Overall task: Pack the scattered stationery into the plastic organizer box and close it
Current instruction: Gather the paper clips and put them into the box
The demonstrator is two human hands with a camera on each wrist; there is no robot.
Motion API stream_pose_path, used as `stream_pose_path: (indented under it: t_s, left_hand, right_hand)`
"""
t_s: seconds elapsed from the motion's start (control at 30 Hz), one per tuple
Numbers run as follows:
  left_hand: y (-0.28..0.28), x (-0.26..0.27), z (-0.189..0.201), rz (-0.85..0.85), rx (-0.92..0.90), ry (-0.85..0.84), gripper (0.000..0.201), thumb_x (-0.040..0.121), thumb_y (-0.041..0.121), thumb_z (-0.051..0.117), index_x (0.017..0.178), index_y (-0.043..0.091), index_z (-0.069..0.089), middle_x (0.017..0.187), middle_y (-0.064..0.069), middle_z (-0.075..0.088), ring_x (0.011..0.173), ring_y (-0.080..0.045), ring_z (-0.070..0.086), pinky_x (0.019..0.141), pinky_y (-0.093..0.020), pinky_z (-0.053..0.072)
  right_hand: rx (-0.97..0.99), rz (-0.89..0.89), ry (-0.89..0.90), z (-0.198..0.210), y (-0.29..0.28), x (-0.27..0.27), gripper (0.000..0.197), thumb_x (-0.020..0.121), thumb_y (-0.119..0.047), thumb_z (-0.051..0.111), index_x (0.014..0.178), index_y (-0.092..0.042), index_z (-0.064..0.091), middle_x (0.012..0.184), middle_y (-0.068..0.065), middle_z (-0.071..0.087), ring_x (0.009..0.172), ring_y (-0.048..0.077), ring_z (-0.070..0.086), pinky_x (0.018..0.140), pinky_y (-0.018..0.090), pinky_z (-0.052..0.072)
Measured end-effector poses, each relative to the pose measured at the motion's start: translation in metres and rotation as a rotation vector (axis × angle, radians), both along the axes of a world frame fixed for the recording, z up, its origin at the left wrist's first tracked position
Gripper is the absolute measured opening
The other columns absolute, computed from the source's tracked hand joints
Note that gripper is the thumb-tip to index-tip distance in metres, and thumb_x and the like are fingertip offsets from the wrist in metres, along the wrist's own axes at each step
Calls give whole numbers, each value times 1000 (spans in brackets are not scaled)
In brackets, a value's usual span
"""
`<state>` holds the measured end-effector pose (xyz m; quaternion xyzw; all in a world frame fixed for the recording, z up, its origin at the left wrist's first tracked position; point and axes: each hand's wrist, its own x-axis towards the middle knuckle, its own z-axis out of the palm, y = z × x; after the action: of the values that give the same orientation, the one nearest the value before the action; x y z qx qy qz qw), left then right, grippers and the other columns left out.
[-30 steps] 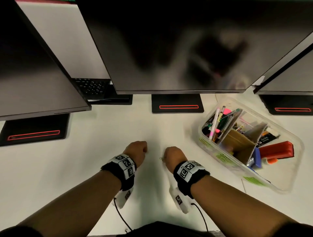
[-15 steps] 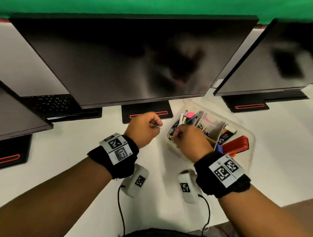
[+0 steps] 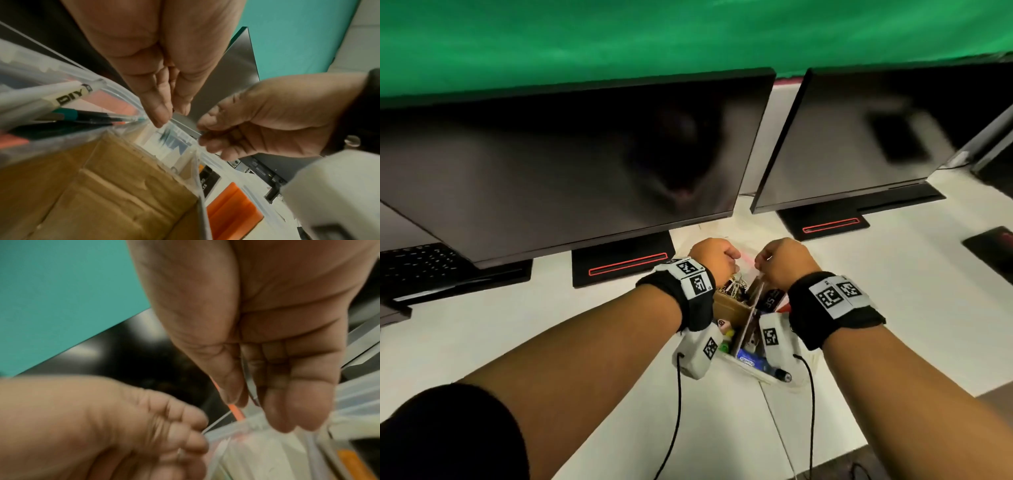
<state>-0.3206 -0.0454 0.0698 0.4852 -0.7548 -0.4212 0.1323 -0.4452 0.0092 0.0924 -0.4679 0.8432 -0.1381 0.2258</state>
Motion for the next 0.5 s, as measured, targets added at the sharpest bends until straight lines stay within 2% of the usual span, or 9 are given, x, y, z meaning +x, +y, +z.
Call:
stream_pose_path:
  t_s: [0.07, 0.17, 0.2, 0.27, 0.37, 0.43, 0.5]
  left_hand:
    - [-6, 2, -2, 7, 0, 6, 29, 88, 0, 49, 104, 12, 71, 107, -9, 71, 96, -24, 67, 77, -22, 54]
    - [-18, 19, -4, 61, -82, -49, 33, 85, -2, 47, 93, 17, 73, 101, -3, 72, 94, -23, 66, 86, -30, 54]
    - [-23, 27, -4, 66, -119, -79, 32, 83, -2, 49, 93, 19, 72, 101, -2, 71, 97, -21, 65, 88, -29, 53]
    - [-29, 48, -5, 61, -201, -190, 29, 82, 2, 55, 99, 22, 69, 109, 1, 67, 105, -19, 61, 92, -25, 48]
    - [-31, 79, -11, 44, -249, -383, 37, 83, 12, 63, 118, 22, 59, 121, -4, 59, 114, -22, 54, 97, -30, 43]
    - [-28, 95, -14, 44, -169, -370, 44, 84, 16, 65, 126, 20, 51, 125, -5, 59, 115, -22, 56, 99, -31, 44]
    - [-23, 104, -14, 28, -112, -344, 46, 87, 12, 60, 130, 23, 48, 122, -3, 61, 109, -21, 60, 95, -31, 47]
  right_hand:
    - [-5, -41, 34, 0, 4, -22, 19, 86, -10, 59, 97, -2, 71, 103, 16, 70, 98, 33, 65, 89, 38, 53]
    - [91, -97, 168, -1, 18, -57, 24, 85, -16, 58, 100, -1, 70, 109, 16, 68, 104, 33, 62, 86, 31, 48]
    - [138, -112, 190, -3, 24, -67, 26, 86, -19, 58, 103, -3, 69, 113, 15, 67, 107, 32, 61, 86, 30, 47]
    - [239, -121, 211, -11, 34, -80, 31, 86, -25, 58, 109, -5, 66, 119, 13, 64, 110, 30, 60, 87, 31, 47]
    - [298, -155, 126, -22, 44, -78, 28, 83, -22, 61, 102, -1, 63, 109, 16, 65, 96, 33, 64, 76, 35, 53]
    - [255, -194, 31, -24, 44, -67, 28, 80, -17, 64, 99, 3, 59, 102, 19, 64, 91, 36, 65, 79, 41, 57]
    - [235, -179, 7, -24, 40, -59, 27, 79, -17, 64, 96, 3, 59, 98, 20, 64, 87, 36, 66, 78, 43, 58]
